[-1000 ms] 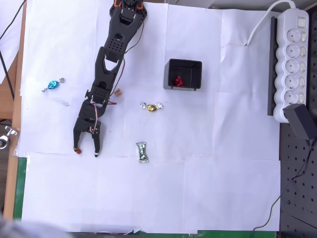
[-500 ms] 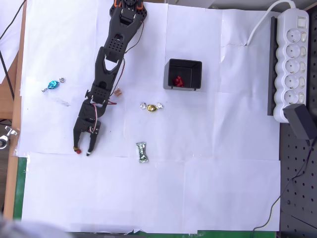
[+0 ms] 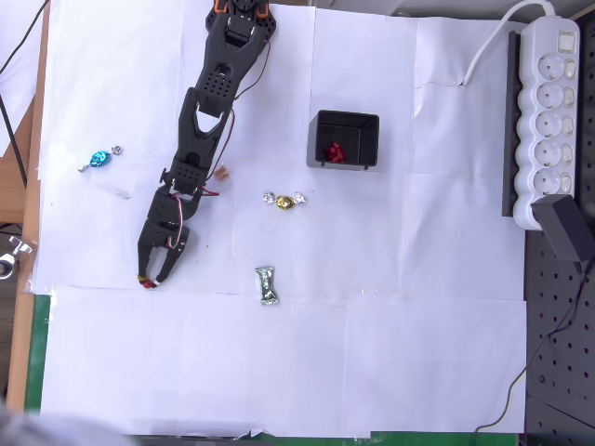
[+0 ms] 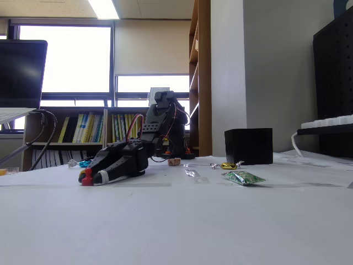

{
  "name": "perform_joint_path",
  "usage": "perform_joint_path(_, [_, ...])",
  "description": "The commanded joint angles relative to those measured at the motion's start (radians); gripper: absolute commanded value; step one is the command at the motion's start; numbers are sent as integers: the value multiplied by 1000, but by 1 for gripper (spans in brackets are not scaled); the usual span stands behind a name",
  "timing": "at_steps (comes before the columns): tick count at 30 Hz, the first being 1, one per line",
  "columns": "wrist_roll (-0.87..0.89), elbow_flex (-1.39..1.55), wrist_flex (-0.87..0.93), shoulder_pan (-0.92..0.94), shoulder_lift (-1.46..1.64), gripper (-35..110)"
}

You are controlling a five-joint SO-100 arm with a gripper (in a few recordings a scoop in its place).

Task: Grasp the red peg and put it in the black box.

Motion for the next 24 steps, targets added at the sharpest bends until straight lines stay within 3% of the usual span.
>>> perform_joint_path(1, [28,12,81,2,-80,0])
perform_joint_path(6, [92,57,374,-5,-199,0])
perform_joint_path(16, [261,368,1166,-21,-367,0])
perform_joint_path(24, [357,411,1522,-57,-489,0])
